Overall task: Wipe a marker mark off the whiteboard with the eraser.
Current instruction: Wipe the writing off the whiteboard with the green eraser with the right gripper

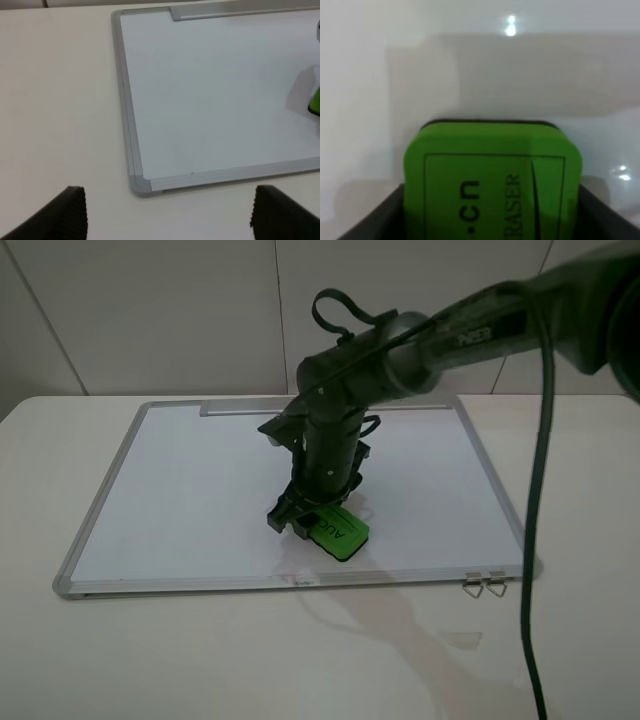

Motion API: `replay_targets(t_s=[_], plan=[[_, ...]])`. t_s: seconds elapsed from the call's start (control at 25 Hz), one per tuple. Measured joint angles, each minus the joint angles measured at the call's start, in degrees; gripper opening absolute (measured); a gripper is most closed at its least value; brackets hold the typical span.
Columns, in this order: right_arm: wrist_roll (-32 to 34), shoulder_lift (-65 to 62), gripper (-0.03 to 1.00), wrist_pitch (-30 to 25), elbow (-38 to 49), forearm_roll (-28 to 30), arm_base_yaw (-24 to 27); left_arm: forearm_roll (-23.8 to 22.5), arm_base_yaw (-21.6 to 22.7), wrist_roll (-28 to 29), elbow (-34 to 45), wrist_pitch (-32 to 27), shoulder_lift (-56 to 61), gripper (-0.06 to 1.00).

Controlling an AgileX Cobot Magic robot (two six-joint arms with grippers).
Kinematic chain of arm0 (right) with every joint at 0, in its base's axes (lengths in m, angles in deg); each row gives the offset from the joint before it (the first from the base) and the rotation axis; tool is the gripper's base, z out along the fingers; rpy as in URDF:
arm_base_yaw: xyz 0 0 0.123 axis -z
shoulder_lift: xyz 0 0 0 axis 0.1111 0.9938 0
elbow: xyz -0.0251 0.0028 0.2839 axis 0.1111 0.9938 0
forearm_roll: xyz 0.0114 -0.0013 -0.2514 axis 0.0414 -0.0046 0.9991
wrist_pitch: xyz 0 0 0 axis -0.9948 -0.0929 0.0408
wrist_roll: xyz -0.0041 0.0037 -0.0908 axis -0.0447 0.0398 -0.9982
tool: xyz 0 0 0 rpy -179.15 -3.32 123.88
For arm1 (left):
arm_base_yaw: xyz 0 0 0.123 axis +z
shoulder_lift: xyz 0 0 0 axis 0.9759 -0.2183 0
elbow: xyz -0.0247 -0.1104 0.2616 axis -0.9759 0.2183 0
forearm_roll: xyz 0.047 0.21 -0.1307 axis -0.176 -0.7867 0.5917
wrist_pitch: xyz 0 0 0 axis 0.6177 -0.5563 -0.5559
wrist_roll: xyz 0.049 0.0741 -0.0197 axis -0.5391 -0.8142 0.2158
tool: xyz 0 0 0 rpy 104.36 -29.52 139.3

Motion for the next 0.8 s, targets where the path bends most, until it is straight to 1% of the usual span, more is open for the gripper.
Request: replay_targets(t_s=[0.12, 0.24, 0.36, 0.48, 0.6, 0.8], plan=[[0.23, 0.32, 0.6, 3.33, -0.05, -0.3, 4.46, 0.0, 0.0, 0.0, 0.0, 0.0, 0.0, 0.69], [0.82, 0.49, 0.6, 5.38, -0.05, -0.42, 8.24, 0.0, 0.0, 0.0, 0.0, 0.0, 0.0, 0.69], [1.29, 0.56, 0.6, 6.08, -0.05, -0.67, 10.07, 0.0, 0.0, 0.0, 0.0, 0.0, 0.0, 0.69], [1.29, 0.58, 0.6, 6.1, -0.05, -1.04, 9.85, 0.0, 0.0, 0.0, 0.0, 0.0, 0.0, 0.69], [1.29, 0.65, 0.6, 6.94, -0.05, -1.26, 8.2, 0.0, 0.0, 0.0, 0.0, 0.0, 0.0, 0.69], [1.29, 1.24, 0.6, 9.68, -0.84, -1.69, 0.49, 0.0, 0.0, 0.0, 0.0, 0.0, 0.0, 0.69]])
